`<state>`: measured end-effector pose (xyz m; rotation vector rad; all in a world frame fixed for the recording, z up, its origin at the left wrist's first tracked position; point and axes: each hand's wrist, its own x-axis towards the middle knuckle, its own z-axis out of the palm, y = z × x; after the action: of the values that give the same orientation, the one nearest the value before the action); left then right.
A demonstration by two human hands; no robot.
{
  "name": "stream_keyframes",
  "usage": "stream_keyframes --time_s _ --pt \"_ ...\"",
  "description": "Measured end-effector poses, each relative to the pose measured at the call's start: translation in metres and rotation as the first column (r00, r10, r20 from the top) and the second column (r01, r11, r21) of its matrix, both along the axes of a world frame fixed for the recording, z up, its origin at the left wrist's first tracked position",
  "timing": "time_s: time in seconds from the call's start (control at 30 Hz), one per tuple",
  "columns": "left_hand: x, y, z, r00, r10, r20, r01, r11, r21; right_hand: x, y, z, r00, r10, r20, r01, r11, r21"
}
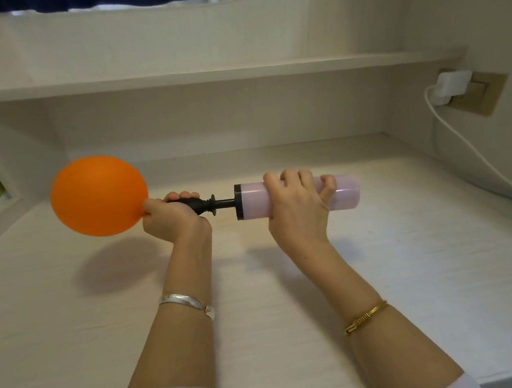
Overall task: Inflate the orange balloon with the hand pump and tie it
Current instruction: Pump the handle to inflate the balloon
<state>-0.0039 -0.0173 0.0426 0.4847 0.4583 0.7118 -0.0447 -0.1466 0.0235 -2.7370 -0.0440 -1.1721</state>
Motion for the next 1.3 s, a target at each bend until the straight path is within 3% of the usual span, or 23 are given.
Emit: stream_keyframes --time_s 0.4,0.73,1.03,1.3 --pt "0.002 0.012 0.0 0.998 0.053 -0.033 -0.054 0.998 -0.019 0.003 -0.035 0.004 0.988 -0.142 -0.068 0.143 0.99 0.01" --pt "0.003 0.003 0.002 1.0 0.005 -0.014 -0.005 1.0 0.007 0.004 -0.012 0.001 0.998 -0.042 0.049 0.043 0.999 -0.018" --pt "0.006 0.021 0.0 0.999 0.036 -0.026 -0.036 0.999 -0.022 0.005 -0.049 0.007 0.988 -0.157 -0.015 0.157 0.987 0.029" --pt "-0.002 -0.008 0.0 1.0 -0.011 -0.007 0.011 0.999 0.037 -0.001 0.002 -0.004 0.998 -0.055 -0.003 0.055 0.998 -0.006"
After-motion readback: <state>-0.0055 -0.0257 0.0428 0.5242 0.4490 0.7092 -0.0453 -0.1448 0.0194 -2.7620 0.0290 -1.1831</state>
